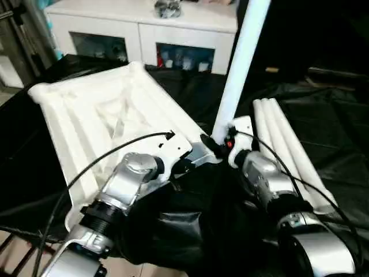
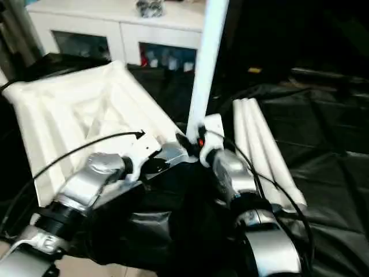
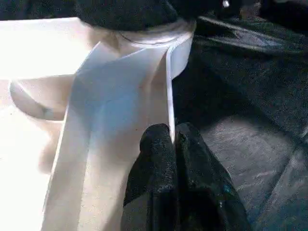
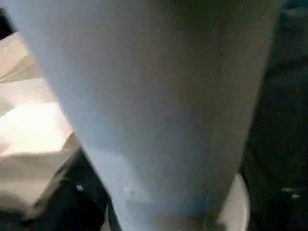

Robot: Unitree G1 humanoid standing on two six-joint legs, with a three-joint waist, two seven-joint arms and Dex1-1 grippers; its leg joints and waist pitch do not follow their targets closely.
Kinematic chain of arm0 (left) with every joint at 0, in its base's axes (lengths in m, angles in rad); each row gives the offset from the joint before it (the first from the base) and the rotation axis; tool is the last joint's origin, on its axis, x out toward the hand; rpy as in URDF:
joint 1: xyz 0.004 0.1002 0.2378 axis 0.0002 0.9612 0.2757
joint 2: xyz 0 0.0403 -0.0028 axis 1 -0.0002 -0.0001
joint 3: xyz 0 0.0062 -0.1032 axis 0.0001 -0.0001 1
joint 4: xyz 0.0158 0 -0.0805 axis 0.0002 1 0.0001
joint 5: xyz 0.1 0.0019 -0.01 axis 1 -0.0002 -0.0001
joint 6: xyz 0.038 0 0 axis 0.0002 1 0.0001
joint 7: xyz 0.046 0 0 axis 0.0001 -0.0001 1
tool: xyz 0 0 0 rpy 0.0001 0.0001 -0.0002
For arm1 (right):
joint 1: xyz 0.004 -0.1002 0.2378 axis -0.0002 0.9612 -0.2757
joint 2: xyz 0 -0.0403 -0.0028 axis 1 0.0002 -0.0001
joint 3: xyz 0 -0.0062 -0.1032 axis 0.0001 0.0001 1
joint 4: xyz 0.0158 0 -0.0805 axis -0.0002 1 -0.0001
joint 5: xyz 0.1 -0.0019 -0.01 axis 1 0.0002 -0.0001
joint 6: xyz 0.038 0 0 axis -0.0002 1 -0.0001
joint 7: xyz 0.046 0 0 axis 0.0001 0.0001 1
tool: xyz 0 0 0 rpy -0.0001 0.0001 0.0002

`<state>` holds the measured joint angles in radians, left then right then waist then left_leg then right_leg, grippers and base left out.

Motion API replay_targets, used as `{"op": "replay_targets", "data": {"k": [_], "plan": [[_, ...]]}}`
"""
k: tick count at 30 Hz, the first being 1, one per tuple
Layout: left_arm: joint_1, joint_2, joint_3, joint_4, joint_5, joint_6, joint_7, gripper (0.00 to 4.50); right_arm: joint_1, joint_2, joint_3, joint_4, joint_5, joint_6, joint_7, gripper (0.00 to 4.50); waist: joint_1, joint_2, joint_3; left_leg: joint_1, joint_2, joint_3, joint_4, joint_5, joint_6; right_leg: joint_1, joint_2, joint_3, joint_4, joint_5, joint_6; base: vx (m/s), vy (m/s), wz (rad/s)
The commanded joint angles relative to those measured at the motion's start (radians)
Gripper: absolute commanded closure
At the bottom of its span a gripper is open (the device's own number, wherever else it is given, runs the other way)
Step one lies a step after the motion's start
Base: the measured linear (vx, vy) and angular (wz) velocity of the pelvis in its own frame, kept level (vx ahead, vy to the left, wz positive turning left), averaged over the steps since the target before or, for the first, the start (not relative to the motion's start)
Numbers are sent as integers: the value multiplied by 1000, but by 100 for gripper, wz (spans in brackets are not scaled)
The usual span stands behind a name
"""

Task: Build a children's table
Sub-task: Rotate leg to tighten

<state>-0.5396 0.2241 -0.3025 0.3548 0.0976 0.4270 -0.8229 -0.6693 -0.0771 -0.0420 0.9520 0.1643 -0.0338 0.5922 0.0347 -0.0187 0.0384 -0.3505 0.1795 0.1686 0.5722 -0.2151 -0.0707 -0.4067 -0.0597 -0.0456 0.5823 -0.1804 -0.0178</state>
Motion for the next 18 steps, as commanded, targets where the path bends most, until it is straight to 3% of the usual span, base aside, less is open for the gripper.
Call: {"op": "replay_targets", "data": {"k": [1, 2, 3, 6, 11, 18], "plan": [[-5, -22, -46, -44, -33, -40, -44, 450, 26, 33, 62, 11, -7, 52, 75, 93, 4, 9, -58, -6, 50, -6, -59, -25, 99, 61, -79, 44, -34, 82, -302, 0, 0, 0], [-3, -14, -46, -48, -37, -50, -58, 450, 29, 27, 65, -5, -5, 58, 94, 65, 4, 9, -59, -6, 49, -6, -56, -5, 112, 61, -80, 43, -30, 112, -312, 0, 0, 0], [2, -4, -45, -55, -43, -53, -77, 450, 35, 18, 69, -26, -1, 69, 125, 65, 4, 11, -57, -5, 49, -4, -54, 1, 139, 63, -81, 42, -31, 126, -326, 0, 0, 0], [22, 36, -42, -82, -71, -67, -154, 450, 71, -27, 111, -115, -2, 95, 253, 65, 6, 13, -55, -4, 53, -4, -54, -17, 152, 63, -82, 41, -32, 96, -327, 0, 0, 0], [40, 95, -41, -91, -101, -124, -255, 450, 116, -87, 151, -221, 8, 105, 393, 65, 11, 11, -50, 2, 55, -4, -58, -66, 123, 61, -80, 42, -37, 7, -316, 0, 0, 0], [38, 160, -39, -45, -113, -206, -356, 450, 156, -146, 195, -314, -4, 117, 513, 65, 28, 12, -50, 3, 56, 1, -54, -65, 100, 59, -79, 42, -32, -7, -304, 0, 0, 0]]}}
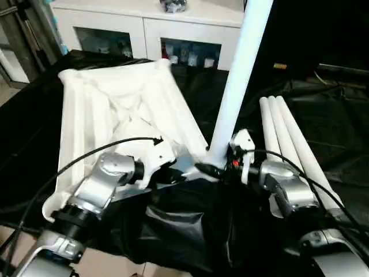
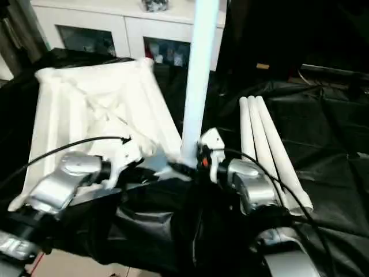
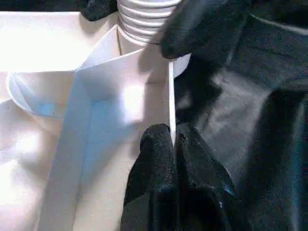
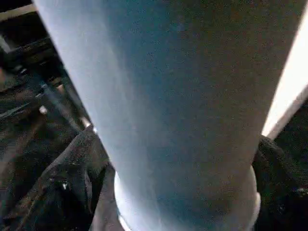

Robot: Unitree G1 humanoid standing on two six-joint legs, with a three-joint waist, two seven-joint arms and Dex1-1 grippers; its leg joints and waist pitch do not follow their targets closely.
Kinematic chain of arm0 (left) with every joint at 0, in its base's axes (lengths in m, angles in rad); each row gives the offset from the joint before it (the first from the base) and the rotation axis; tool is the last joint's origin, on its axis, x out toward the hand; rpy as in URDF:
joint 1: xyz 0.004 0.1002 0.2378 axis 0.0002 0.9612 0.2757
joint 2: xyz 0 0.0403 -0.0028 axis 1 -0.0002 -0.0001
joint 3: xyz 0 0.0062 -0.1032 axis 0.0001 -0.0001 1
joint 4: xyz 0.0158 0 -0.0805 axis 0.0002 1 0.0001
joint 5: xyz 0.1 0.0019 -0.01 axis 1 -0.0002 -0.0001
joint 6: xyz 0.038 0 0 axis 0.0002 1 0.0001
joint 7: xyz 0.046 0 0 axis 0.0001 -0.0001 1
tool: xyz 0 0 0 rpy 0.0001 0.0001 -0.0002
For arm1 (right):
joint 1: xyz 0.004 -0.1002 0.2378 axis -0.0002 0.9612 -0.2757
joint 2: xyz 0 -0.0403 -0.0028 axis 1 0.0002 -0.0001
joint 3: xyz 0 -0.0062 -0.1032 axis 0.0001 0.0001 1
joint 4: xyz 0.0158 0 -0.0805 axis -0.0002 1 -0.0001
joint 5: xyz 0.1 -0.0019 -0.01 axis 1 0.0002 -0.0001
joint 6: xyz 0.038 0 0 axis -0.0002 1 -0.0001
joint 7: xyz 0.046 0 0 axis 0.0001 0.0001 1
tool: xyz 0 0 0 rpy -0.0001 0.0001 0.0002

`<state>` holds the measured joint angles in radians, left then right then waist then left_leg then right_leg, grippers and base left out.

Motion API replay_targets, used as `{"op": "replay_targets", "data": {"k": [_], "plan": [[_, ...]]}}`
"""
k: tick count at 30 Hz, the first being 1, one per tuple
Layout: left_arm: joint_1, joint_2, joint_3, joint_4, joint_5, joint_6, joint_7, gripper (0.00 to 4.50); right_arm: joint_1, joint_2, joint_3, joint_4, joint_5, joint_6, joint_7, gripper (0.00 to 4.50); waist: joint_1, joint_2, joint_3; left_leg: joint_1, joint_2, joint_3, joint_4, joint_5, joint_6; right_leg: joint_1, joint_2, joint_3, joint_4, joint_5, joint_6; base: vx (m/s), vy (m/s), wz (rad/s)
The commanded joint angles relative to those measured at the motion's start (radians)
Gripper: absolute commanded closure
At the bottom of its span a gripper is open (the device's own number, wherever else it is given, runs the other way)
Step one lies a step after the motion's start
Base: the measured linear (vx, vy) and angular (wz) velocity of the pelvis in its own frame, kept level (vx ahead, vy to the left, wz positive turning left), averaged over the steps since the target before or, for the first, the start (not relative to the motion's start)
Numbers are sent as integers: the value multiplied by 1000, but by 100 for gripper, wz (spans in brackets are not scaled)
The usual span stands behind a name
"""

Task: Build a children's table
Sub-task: Rotate leg to tighten

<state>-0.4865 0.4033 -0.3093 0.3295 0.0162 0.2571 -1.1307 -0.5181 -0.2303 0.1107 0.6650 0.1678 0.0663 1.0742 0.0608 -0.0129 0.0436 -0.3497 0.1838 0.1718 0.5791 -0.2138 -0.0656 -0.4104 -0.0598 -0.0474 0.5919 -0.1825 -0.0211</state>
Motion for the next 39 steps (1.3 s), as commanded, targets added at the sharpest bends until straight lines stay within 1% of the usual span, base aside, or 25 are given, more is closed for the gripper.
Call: {"op": "replay_targets", "data": {"k": [1, 3, 5, 6, 11, 12, 14, 18, 19, 20, 21, 22, 24, 25, 26, 27, 28, 29, 30, 32, 34, 35, 36, 38, 39], "plan": [[-15, -19, -32, -20, -32, -36, -48, 450, 4, 7, 43, -27, -7, 17, 31, 79, 3, 5, -55, 1, 51, -3, -61, -72, 90, 63, -80, 43, -42, -14, -298, 0, 0, 0], [-18, -1, -29, 1, -39, -61, -85, 450, 9, 4, 52, -37, -14, 23, 42, 98, 4, 8, -53, 2, 52, -3, -63, -97, 72, 61, -79, 44, -46, -58, -284, 0, 0, 0], [-19, 3, -28, 8, -40, -67, -95, 450, 12, 5, 53, -45, -12, 31, 44, 103, 5, 8, -53, 5, 52, -2, -63, -112, 58, 59, -79, 44, -46, -73, -281, 0, 0, 0], [-20, 4, -28, 9, -40, -69, -97, 450, 12, 5, 53, -46, -12, 32, 44, 128, 5, 8, -54, 5, 52, -2, -63, -111, 56, 58, -79, 44, -46, -71, -281, 0, 0, 0], [-25, 13, -28, 35, -38, -90, -111, 450, 22, 8, 64, -59, -15, 41, 47, 161, 4, 5, -56, 2, 51, -3, -61, -89, 52, 62, -79, 44, -42, -53, -277, 0, 0, 0], [-26, 14, -27, 39, -38, -93, -113, 450, 25, 8, 67, -61, -16, 41, 48, 161, 4, 3, -56, 1, 50, -2, -60, -84, 54, 62, -79, 44, -41, -49, -277, 0, 0, 0], [-29, 15, -25, 48, -38, -98, -114, 450, 31, 9, 72, -64, -20, 43, 47, 162, 6, 4, -56, 1, 50, -1, -59, -75, 60, 62, -79, 44, -40, -41, -278, 0, 0, 0], [-29, 8, -23, 56, -36, -94, -98, 450, 36, 21, 70, -54, -27, 48, 22, 167, 6, 5, -55, 0, 50, -2, -60, -88, 53, 61, -80, 43, -43, -68, -273, 0, 0, 0], [-30, 5, -22, 58, -34, -93, -91, 450, 34, 26, 66, -44, -30, 46, 5, 167, 6, 5, -54, 2, 50, -3, -61, -99, 49, 61, -80, 43, -44, -87, -270, 0, 0, 0], [-33, -9, -20, 68, -27, -87, -63, 450, 26, 46, 51, -4, -45, 37, -67, 167, 4, 5, -53, 2, 50, -3, -61, -103, 42, 58, -81, 45, -46, -103, -266, 0, 0, 0], [-33, -9, -20, 68, -27, -87, -63, 450, 26, 46, 51, -4, -45, 37, -67, 167, 4, 5, -53, 2, 50, -3, -61, -103, 42, 58, -81, 45, -46, -103, -266, 0, 0, 0], [-35, -14, -20, 72, -25, -86, -55, 450, 23, 52, 46, 9, -50, 33, -89, 167, 1, 3, -50, 2, 49, -4, -65, -137, 28, 58, -83, 45, -54, -166, -252, 0, 0, 0], [-55, -67, -14, 101, -2, -48, 37, 450, -17, 96, 12, 126, -81, 46, -291, 167, -4, 3, -47, 6, 48, -5, -69, -158, 11, 52, -82, 47, -58, -216, -241, 0, 0, 0], [-55, -67, -14, 101, -2, -48, 37, 450, -17, 96, 12, 126, -81, 46, -291, 167, -9, 4, -41, 8, 45, -7, -72, -207, -8, 51, -82, 46, -69, -306, -223, 0, 0, 0], [-64, -93, -13, 116, 10, -36, 80, 450, -34, 116, -3, 171, -89, 52, -372, 168, -11, 1, -41, 7, 45, -10, -73, -226, -19, 53, -87, 47, -73, -370, -200, 0, 0, 0], [-73, -115, -12, 129, 22, -24, 117, 450, -47, 134, -15, 203, -92, 59, -432, 168, -12, 1, -40, 7, 44, -11, -74, -235, -22, 52, -87, 47, -77, -397, -190, 0, 0, 0], [-90, -157, -10, 149, 38, 0, 182, 450, -67, 165, -33, 236, -86, 68, -506, 168, -14, -2, -39, 13, 44, -11, -74, -254, -24, 46, -85, 47, -81, -438, -171, 0, 0, 0], [-97, -173, -9, 156, 44, 11, 209, 450, -74, 176, -39, 248, -85, 70, -535, 168, -14, -3, -39, 16, 42, -11, -73, -257, -24, 46, -85, 48, -86, -458, -161, 0, 0, 0], [-108, -199, -8, 167, 52, 26, 247, 450, -86, 193, -47, 266, -84, 73, -577, 168, -12, -3, -42, 12, 43, -13, -73, -246, -18, 49, -86, 49, -82, -440, -161, 0, 0, 0], [-126, -249, -12, 171, 62, 53, 300, 450, -106, 218, -33, 296, -109, 55, -642, 168, -13, -4, -42, 11, 42, -12, -74, -236, -14, 48, -83, 47, -82, -420, -161, 0, 0, 0], [-130, -264, -17, 169, 65, 58, 310, 450, -111, 226, -27, 300, -113, 46, -645, 168, -11, -3, -45, 12, 41, -10, -71, -225, -10, 48, -83, 48, -81, -398, -165, 0, 0, 0], [-133, -273, -21, 169, 65, 61, 316, 450, -115, 233, -26, 304, -115, 40, -645, 134, -11, -3, -46, 5, 42, -10, -72, -211, 1, 51, -81, 46, -76, -357, -174, 0, 0, 0], [-133, -278, -26, 169, 66, 54, 317, 450, -116, 237, -29, 302, -111, 37, -632, 115, -11, -3, -46, 5, 42, -10, -72, -211, 1, 51, -81, 46, -76, -357, -174, 0, 0, 0], [-133, -281, -30, 168, 65, 49, 315, 450, -118, 241, -32, 302, -104, 35, -619, 102, -10, -3, -47, 4, 41, -8, -70, -205, 12, 53, -81, 47, -75, -327, -182, 0, 0, 0], [-129, -279, -35, 165, 66, 37, 305, 450, -120, 242, -38, 299, -95, 35, -601, 98, -9, 1, -47, 5, 42, -9, -71, -203, 15, 52, -80, 46, -74, -310, -189, 0, 0, 0]]}}
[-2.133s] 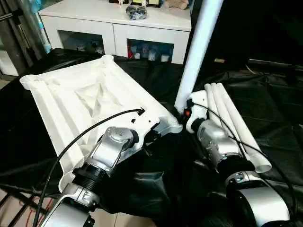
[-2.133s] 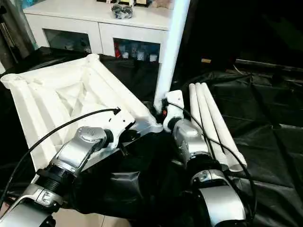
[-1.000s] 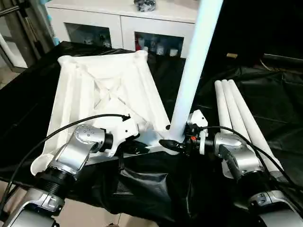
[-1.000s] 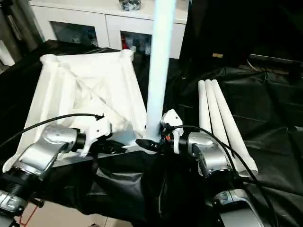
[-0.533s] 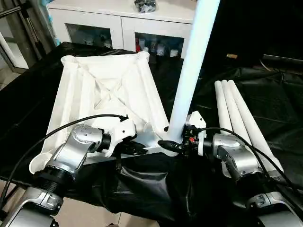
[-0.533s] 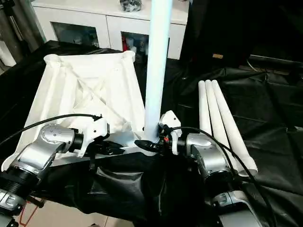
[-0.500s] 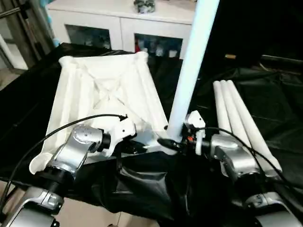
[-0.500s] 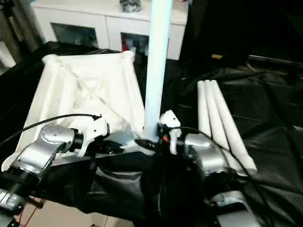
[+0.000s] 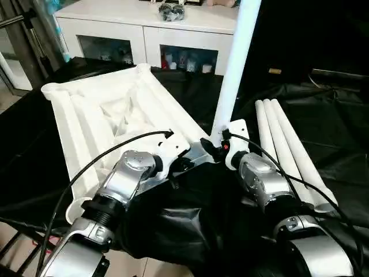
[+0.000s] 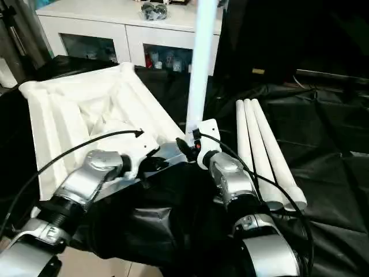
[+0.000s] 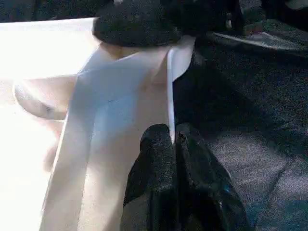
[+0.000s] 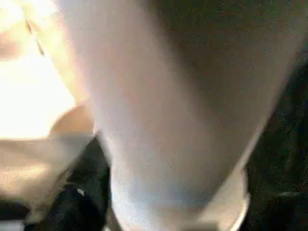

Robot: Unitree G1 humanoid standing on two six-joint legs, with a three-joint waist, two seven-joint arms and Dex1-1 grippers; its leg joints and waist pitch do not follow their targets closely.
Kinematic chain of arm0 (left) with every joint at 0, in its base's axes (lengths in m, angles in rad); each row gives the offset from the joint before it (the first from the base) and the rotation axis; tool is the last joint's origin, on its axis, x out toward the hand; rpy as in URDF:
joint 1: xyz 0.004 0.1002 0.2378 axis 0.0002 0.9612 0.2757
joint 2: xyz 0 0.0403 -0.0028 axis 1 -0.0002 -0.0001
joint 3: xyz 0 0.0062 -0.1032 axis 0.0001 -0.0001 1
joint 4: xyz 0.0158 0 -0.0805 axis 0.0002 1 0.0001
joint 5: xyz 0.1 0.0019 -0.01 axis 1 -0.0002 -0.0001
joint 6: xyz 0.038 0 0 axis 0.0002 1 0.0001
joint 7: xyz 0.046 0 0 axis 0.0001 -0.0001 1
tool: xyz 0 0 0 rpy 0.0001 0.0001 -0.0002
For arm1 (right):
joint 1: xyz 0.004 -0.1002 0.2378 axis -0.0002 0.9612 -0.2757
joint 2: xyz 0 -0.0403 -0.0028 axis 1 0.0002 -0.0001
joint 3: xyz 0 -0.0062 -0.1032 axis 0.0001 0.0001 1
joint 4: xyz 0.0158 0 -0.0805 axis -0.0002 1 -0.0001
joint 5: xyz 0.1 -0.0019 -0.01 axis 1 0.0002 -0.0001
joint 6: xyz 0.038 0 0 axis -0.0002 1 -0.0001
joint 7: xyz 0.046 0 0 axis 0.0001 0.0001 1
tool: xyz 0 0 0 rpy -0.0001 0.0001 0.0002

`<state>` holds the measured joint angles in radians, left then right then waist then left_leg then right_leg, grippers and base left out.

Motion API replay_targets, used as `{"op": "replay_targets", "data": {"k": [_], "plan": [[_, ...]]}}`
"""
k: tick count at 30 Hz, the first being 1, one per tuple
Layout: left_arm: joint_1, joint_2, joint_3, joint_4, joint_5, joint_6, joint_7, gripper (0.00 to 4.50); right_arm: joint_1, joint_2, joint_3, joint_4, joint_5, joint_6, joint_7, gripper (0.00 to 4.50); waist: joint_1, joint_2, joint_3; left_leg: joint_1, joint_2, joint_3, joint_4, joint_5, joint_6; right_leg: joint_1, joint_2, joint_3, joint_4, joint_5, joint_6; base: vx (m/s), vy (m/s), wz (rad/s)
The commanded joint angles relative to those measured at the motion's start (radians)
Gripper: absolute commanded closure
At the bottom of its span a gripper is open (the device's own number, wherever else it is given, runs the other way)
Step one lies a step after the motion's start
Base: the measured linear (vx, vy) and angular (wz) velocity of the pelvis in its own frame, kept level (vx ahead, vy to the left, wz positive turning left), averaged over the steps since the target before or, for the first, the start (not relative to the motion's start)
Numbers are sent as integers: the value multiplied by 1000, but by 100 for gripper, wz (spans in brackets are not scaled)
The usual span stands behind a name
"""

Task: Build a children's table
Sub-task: Rotate leg to tighten

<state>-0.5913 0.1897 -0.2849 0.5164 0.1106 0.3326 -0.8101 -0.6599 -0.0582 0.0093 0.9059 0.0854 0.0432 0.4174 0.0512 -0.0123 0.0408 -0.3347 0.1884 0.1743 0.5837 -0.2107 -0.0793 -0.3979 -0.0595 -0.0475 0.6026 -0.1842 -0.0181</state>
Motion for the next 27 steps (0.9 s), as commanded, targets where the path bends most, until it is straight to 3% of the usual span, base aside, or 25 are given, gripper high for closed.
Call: {"op": "replay_targets", "data": {"k": [1, 3, 7, 11, 14, 15, 23, 25, 27], "plan": [[-18, -59, -63, -26, -24, -54, -33, 450, 14, 69, 60, 65, -14, 44, 66, 86, 0, 3, -44, -10, 38, -12, -77, -209, 28, 40, -81, 46, -84, -306, -194, 0, 0, 0], [-15, -56, -63, -27, -22, -58, -38, 450, 10, 68, 61, 72, -20, 33, 63, 59, 0, 1, -43, -9, 39, -12, -78, -221, 25, 39, -81, 46, -86, -317, -195, 0, 0, 0], [16, -19, -67, -66, -38, -76, -111, 450, 23, 31, 91, 47, -29, -27, 155, 49, -1, 3, -44, -9, 39, -13, -79, -249, 24, 39, -83, 46, -89, -345, -189, 0, 0, 0], [54, 33, -73, -114, -66, -93, -204, 450, 79, -28, 120, -51, -14, -74, 342, 49, 4, 3, -51, -12, 41, -8, -72, -169, 59, 47, -80, 47, -73, -183, -227, 0, 0, 0], [78, 80, -75, -141, -92, -125, -286, 450, 111, -75, 127, -132, 25, -51, 461, 49, 8, 4, -56, -16, 41, -8, -67, -91, 98, 54, -78, 45, -58, -45, -264, 0, 0, 0], [81, 90, -75, -145, -95, -131, -301, 450, 115, -83, 127, -144, 32, -43, 484, 49, 6, 5, -55, -15, 42, -5, -66, -79, 109, 51, -77, 44, -56, -17, -277, 0, 0, 0], [95, 178, -63, -135, -106, -180, -424, 450, 151, -175, 169, -240, 33, -23, 689, 49, 17, 7, -51, -12, 47, -4, -69, -126, 80, 51, -78, 40, -61, -107, -269, 0, 0, 0], [95, 194, -63, -131, -108, -189, -446, 450, 155, -186, 183, -252, 30, -14, 712, 81, 18, 6, -51, -11, 48, -4, -68, -121, 77, 49, -78, 39, -60, -107, -267, 0, 0, 0], [95, 214, -65, -123, -107, -204, -474, 450, 162, -191, 191, -272, 39, -1, 734, 81, 20, 2, -51, -13, 48, -4, -68, -112, 75, 51, -79, 39, -59, -110, -264, 0, 0, 0]]}}
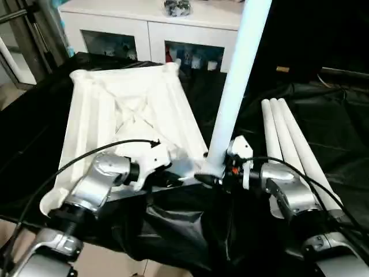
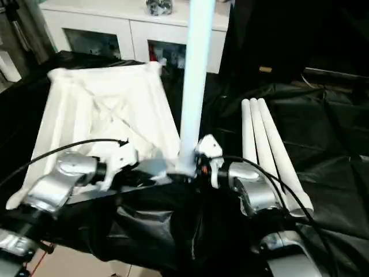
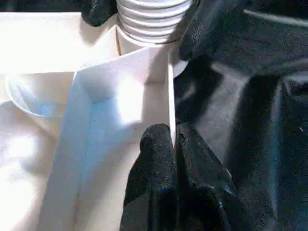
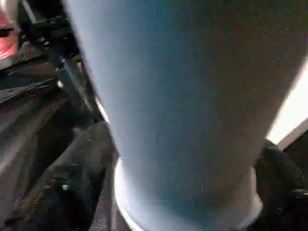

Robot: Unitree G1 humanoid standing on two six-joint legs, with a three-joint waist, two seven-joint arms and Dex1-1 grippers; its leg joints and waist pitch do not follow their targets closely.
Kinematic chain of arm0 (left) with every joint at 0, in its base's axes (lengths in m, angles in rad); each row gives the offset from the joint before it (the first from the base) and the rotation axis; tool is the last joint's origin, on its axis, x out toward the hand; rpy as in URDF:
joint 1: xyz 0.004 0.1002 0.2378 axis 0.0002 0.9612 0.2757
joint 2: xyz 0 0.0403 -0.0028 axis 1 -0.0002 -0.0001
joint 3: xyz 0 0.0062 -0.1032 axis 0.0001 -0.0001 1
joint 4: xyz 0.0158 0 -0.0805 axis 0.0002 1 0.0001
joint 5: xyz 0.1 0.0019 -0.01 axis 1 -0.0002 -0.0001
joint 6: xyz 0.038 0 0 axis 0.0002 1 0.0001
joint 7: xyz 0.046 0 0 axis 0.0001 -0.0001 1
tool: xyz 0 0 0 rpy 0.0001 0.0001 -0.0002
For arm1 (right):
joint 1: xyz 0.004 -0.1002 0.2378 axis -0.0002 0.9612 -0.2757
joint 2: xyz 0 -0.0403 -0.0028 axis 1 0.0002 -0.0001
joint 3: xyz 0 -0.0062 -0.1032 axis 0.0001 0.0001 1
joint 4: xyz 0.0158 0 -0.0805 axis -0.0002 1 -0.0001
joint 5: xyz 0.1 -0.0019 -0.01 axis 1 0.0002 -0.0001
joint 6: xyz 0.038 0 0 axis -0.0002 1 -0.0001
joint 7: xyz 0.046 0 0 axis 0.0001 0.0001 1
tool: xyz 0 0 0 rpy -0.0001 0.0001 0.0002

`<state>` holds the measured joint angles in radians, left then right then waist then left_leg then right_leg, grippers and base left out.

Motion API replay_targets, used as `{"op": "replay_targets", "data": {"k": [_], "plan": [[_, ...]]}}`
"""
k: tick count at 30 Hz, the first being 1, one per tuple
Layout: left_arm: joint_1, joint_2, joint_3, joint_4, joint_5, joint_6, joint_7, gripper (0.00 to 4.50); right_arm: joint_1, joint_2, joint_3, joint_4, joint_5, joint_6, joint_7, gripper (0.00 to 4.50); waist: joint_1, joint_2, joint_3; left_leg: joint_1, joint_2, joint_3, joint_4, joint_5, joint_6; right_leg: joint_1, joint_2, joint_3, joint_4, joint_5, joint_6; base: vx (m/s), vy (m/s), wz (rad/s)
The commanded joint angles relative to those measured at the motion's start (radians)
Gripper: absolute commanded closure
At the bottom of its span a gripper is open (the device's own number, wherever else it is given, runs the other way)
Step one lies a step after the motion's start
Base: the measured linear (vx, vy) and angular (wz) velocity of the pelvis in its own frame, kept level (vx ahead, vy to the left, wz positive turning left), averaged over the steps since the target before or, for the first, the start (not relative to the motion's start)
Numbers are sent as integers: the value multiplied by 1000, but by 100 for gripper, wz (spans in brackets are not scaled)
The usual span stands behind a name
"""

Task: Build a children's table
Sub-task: Rotate leg to tighten

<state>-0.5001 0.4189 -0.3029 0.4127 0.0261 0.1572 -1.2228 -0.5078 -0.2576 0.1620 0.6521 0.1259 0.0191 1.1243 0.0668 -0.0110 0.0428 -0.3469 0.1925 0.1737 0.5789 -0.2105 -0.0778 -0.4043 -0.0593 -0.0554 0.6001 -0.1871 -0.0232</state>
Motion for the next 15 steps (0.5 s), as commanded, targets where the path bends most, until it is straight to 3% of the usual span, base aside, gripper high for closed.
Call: {"op": "replay_targets", "data": {"k": [1, 7, 12, 15], "plan": [[3, -12, -47, -17, -23, -31, -66, 450, 11, 8, 38, -22, 2, 26, 33, 93, 5, 2, -54, -1, 44, -4, -63, -108, 73, 57, -79, 47, -56, -104, -258, 0, 0, 0], [1, -2, -48, -4, -24, -45, -88, 450, 20, 7, 37, -47, 11, 56, 52, 152, 9, 2, -56, -1, 44, -3, -61, -82, 75, 58, -80, 46, -51, -66, -265, 0, 0, 0], [-1, -12, -47, 11, -21, -51, -72, 450, 37, 18, 39, -53, 1, 67, 19, 165, 15, 2, -57, 0, 43, -2, -59, -76, 71, 57, -79, 46, -50, -65, -258, 0, 0, 0], [-11, -46, -36, 27, -5, -33, -6, 450, 25, 52, 16, 9, -35, 71, -118, 166, 11, 3, -51, 2, 41, -4, -66, -120, 43, 54, -82, 48, -60, -139, -245, 0, 0, 0]]}}
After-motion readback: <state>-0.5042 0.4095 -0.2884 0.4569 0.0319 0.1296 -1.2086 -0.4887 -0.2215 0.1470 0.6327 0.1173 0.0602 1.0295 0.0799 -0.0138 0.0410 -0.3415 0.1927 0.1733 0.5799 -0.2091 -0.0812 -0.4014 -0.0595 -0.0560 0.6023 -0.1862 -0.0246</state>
